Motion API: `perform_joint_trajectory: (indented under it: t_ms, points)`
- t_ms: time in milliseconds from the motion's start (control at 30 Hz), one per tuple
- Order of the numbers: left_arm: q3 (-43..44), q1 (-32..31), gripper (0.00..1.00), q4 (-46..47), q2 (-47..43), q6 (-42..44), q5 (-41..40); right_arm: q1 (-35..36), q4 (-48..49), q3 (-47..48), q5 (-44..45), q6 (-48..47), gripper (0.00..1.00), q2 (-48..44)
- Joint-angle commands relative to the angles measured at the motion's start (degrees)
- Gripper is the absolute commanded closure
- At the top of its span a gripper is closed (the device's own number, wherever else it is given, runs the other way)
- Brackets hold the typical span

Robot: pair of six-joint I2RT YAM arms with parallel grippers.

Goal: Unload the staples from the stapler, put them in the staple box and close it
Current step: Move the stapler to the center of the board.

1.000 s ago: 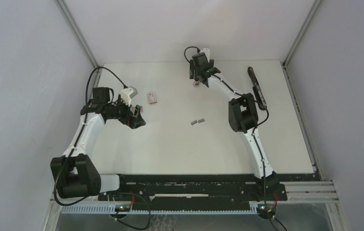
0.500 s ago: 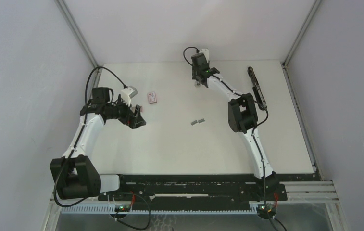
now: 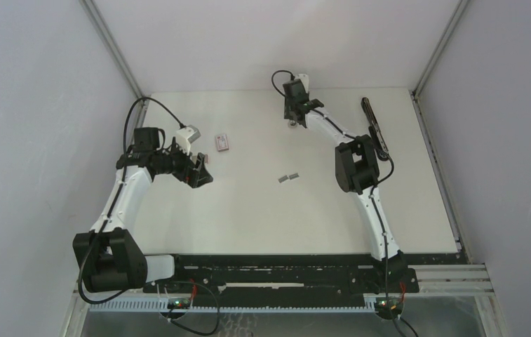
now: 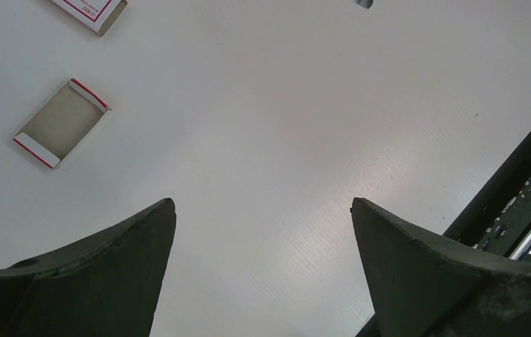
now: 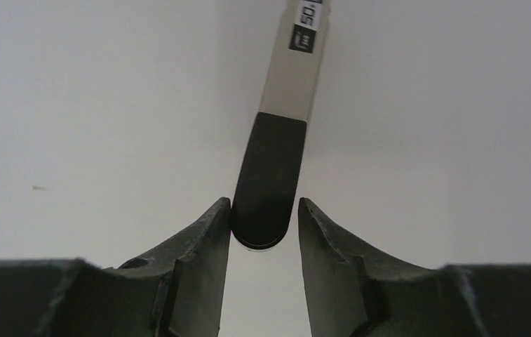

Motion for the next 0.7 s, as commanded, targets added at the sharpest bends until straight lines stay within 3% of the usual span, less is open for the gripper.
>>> perform_joint_trajectory:
  t_ms: [0,433,667]
  points:
    - [-0.78,0.47,0.0,0.13,-2.03,0.9,2.24,-1.78,-1.91,-1.29,0.68,0.58,0.59,-6.11]
    - [-1.05,0.4,0.0,0.19,-2.72,0.93,2.24,-3.37,0.01,-2.69,-1.96,-0.12,0.59,-5.38]
    - [-1.04,0.41,0.0,0.17,-2.3,1.04,2.1,-2.92,1.66,-2.52,-1.97,-2.71,0.69,-4.87]
